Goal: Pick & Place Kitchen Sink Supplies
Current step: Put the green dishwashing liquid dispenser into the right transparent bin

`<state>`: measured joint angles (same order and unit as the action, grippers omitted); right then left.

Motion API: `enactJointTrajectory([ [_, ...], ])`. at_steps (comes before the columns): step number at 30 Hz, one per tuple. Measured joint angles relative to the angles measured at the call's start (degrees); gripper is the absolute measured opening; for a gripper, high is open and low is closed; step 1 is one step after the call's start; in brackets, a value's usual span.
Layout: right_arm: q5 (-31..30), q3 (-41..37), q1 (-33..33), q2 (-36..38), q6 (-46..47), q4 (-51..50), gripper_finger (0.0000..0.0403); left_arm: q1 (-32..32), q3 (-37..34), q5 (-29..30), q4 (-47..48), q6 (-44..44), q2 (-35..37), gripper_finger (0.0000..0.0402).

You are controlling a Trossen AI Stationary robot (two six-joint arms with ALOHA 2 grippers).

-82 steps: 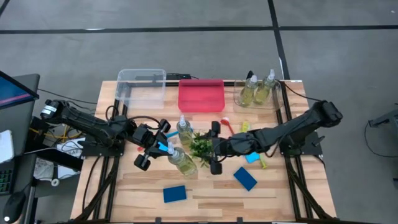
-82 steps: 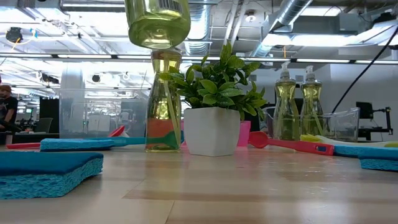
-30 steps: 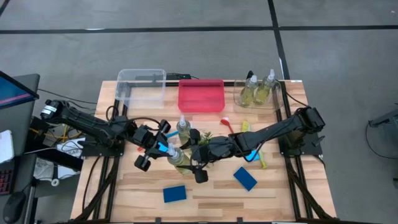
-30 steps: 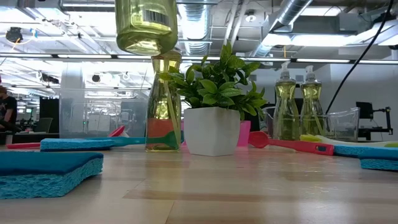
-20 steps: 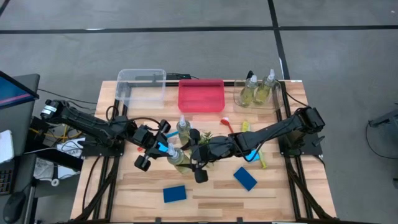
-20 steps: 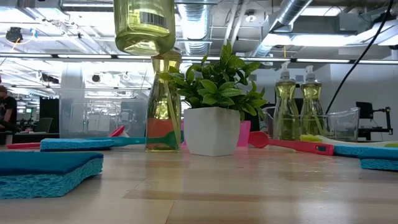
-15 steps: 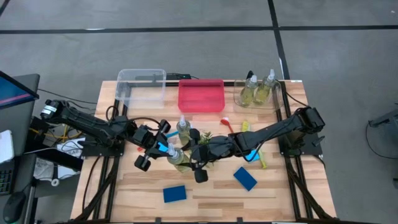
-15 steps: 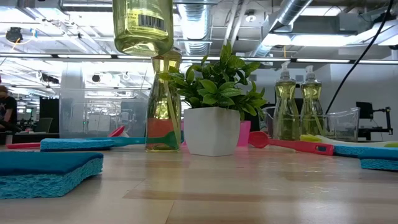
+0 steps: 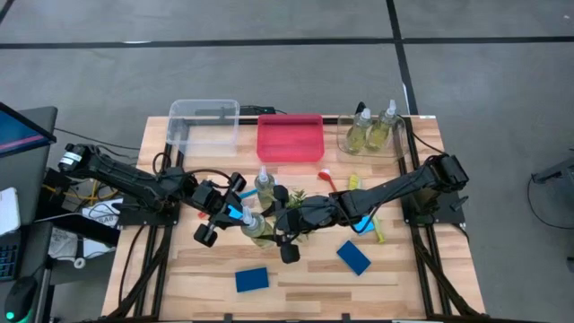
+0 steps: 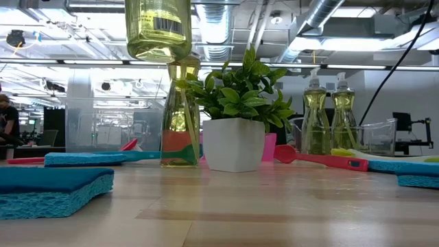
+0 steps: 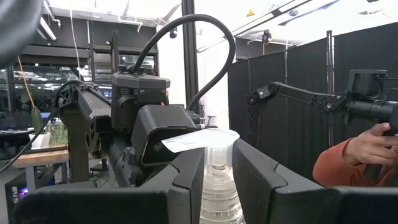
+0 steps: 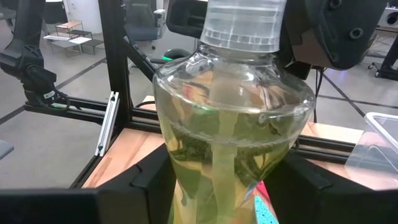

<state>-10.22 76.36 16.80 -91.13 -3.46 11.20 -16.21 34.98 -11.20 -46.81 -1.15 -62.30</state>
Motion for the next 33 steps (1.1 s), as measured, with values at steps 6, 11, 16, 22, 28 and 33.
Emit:
enactJointTrajectory([
  [6,-0.09,0.0,0.0,0.0,-0.02,0.0,0.0199,0.0,0.0,0.02,0.13,0.04,0.02,0.0079],
  [11,-0.14,-0.02,0.0,0.02,-0.11,-0.07,0.0199,0.0,0.0,0.02,0.69,0.09,0.04,0.0105],
  [16,-0.15,-0.04,0.0,0.02,-0.11,-0.27,0.0199,0.02,0.07,0.11,1.46,0.09,0.07,0.0147],
  [22,-0.13,-0.09,0.04,0.01,-0.09,-1.09,0.0197,0.03,0.09,0.9,4.41,0.09,0.58,0.0178],
  [28,-0.13,-0.09,0.04,0.02,-0.09,-1.05,0.0197,0.24,0.09,1.1,9.42,0.02,3.76,0.0181],
  [33,-0.13,-0.09,0.04,0.0,-0.09,-1.01,0.0196,0.24,0.09,1.07,14.74,-0.09,7.5,0.0181],
])
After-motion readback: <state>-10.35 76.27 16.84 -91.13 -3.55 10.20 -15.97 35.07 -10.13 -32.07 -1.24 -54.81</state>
